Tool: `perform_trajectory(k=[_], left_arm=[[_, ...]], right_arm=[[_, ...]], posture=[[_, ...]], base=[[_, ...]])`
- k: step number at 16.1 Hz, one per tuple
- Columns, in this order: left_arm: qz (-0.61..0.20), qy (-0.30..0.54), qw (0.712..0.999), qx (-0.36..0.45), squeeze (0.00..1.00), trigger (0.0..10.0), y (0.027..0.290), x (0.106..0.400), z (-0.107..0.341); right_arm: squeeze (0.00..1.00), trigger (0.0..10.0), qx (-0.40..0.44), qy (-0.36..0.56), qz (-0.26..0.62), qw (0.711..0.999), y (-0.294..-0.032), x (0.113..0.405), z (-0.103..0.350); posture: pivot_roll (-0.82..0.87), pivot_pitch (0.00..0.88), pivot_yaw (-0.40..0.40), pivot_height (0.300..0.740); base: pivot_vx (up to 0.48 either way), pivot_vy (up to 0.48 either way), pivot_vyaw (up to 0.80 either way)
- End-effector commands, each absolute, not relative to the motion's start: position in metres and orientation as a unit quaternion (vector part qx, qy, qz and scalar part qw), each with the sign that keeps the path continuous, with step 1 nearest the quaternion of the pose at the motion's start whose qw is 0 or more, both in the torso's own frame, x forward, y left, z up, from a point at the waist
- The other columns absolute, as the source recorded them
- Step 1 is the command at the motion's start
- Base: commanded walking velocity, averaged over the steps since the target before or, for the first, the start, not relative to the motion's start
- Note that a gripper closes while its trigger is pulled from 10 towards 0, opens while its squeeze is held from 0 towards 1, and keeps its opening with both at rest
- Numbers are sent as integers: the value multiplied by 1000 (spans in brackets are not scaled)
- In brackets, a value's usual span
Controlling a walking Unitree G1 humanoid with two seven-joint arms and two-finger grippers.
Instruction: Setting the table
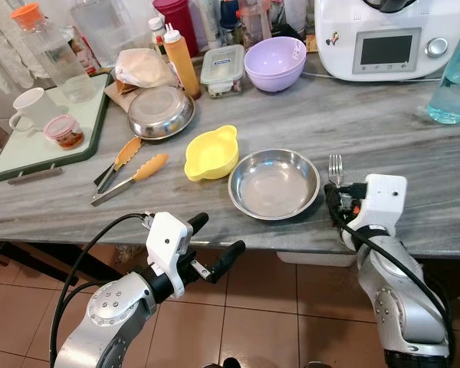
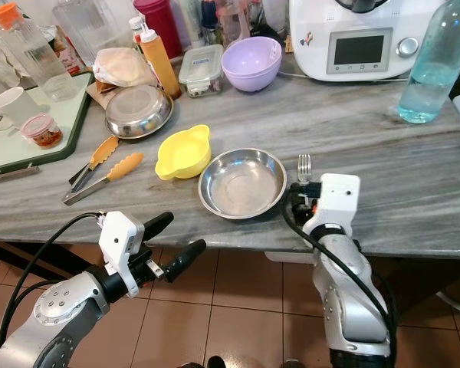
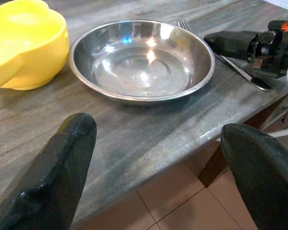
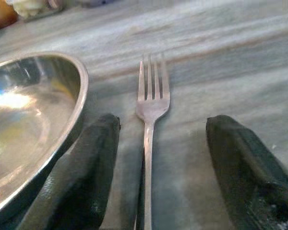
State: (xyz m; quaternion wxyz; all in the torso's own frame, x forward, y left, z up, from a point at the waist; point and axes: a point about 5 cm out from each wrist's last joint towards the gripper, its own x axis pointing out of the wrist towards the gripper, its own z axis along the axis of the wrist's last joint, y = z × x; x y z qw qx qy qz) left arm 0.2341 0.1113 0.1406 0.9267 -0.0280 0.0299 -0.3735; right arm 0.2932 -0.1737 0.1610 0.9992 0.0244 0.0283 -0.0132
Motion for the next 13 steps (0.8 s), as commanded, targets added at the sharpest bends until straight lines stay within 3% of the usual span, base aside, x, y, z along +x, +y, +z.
perform_trajectory(k=[1,13], left_arm=[[-365,44,930,-22,0,10000,117,233,137],[-334,25,942,-20,0,10000,124,244,143]], right_arm=[[1000,10000,31,16,5,999,-166,291,165],[1000,10000,-11,-98,31,995,-153,283,193]], posture=[[-231,190,221,740],[-230,175,209,740]], base=[[0,0,0],[0,0,0]])
